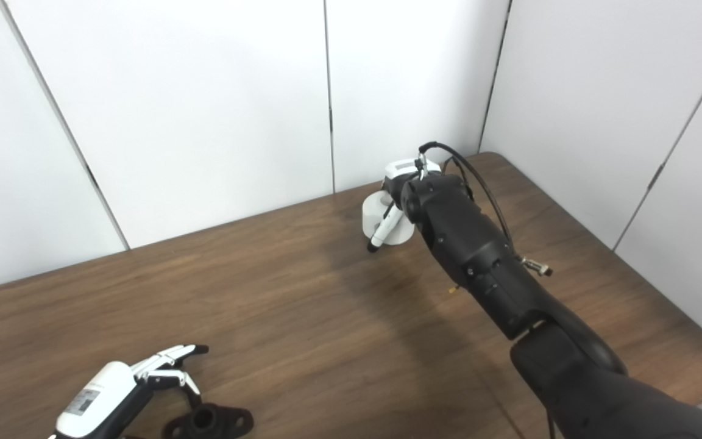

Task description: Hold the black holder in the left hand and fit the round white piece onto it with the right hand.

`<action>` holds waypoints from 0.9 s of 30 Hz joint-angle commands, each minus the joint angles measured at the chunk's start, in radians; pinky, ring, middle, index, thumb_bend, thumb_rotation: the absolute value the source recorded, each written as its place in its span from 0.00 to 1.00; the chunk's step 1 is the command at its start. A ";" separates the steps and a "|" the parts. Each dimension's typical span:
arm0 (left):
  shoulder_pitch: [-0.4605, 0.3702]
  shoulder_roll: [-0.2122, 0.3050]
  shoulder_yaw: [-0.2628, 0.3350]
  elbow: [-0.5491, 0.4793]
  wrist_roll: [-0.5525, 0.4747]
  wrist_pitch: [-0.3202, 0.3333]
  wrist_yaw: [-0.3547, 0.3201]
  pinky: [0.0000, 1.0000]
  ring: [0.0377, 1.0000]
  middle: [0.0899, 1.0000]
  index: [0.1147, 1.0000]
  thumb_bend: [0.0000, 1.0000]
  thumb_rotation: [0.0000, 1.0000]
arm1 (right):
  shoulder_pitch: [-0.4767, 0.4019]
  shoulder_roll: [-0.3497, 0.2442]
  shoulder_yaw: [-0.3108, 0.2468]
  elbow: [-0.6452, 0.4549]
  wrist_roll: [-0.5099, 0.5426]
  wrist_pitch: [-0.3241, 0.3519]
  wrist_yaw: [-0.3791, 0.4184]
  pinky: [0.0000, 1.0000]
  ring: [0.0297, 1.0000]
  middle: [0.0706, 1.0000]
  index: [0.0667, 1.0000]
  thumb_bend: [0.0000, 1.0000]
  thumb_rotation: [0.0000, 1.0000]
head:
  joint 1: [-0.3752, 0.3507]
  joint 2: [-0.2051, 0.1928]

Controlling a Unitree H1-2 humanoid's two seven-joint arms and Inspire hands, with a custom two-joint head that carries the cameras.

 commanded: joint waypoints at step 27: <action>0.072 0.034 0.009 -0.011 0.009 0.057 -0.106 0.75 0.87 0.87 0.42 0.52 0.05 | 0.039 -0.021 -0.008 -0.008 0.042 0.006 -0.355 0.79 0.76 0.70 0.44 0.52 0.13 | 0.019 0.026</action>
